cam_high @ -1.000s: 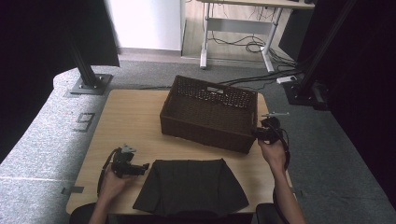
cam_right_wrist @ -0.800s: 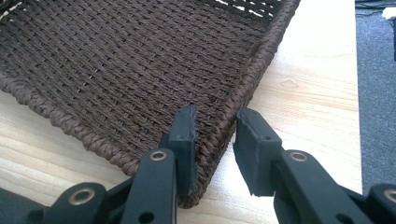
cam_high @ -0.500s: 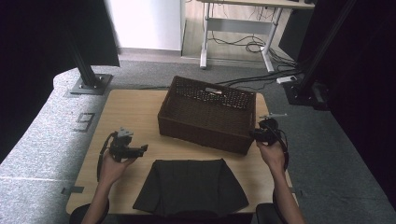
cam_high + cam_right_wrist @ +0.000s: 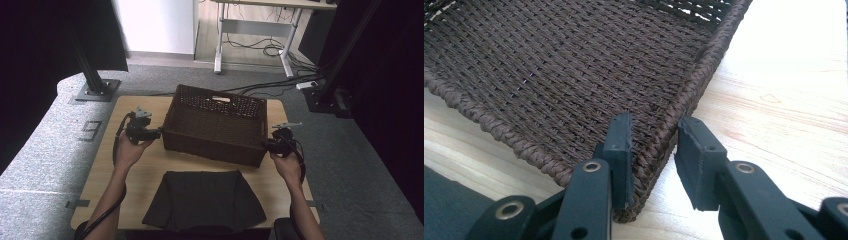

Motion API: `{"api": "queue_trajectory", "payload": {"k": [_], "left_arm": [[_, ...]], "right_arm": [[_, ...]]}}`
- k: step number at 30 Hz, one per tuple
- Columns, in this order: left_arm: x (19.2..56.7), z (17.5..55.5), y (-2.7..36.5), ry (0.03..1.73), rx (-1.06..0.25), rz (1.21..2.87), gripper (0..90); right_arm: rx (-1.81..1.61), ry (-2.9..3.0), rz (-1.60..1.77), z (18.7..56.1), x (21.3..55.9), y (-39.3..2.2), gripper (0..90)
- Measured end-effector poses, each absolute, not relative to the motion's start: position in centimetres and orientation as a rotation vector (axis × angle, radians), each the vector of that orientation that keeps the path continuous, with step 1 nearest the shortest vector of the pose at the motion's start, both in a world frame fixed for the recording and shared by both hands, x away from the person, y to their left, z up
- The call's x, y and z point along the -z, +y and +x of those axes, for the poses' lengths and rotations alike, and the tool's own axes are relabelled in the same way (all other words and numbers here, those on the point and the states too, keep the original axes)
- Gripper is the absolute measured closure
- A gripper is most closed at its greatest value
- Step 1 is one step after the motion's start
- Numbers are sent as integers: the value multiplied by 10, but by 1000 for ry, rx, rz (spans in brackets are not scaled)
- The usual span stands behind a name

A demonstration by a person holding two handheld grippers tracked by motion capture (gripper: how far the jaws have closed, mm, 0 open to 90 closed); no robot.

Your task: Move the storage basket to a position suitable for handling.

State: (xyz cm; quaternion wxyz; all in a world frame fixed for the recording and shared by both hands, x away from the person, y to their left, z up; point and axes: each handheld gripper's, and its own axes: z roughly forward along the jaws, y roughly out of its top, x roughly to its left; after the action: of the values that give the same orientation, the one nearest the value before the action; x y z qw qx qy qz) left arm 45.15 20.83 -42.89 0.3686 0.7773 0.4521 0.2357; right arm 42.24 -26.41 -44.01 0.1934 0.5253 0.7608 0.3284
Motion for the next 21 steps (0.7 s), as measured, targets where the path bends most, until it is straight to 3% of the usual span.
{"api": "queue_trajectory", "payload": {"k": [7, 12, 21], "left_arm": [[437, 469, 198, 1213, -605, 2036, 488], [446, 464, 199, 1219, -559, 2032, 674], [446, 435, 213, 1258, -592, 2017, 677]], "right_arm": [[-934, 2154, 1450, 422, 440, -259, 674], [-951, 2163, 1441, 421, 440, -255, 672], [-967, 2176, 1400, 422, 442, -244, 679]]}}
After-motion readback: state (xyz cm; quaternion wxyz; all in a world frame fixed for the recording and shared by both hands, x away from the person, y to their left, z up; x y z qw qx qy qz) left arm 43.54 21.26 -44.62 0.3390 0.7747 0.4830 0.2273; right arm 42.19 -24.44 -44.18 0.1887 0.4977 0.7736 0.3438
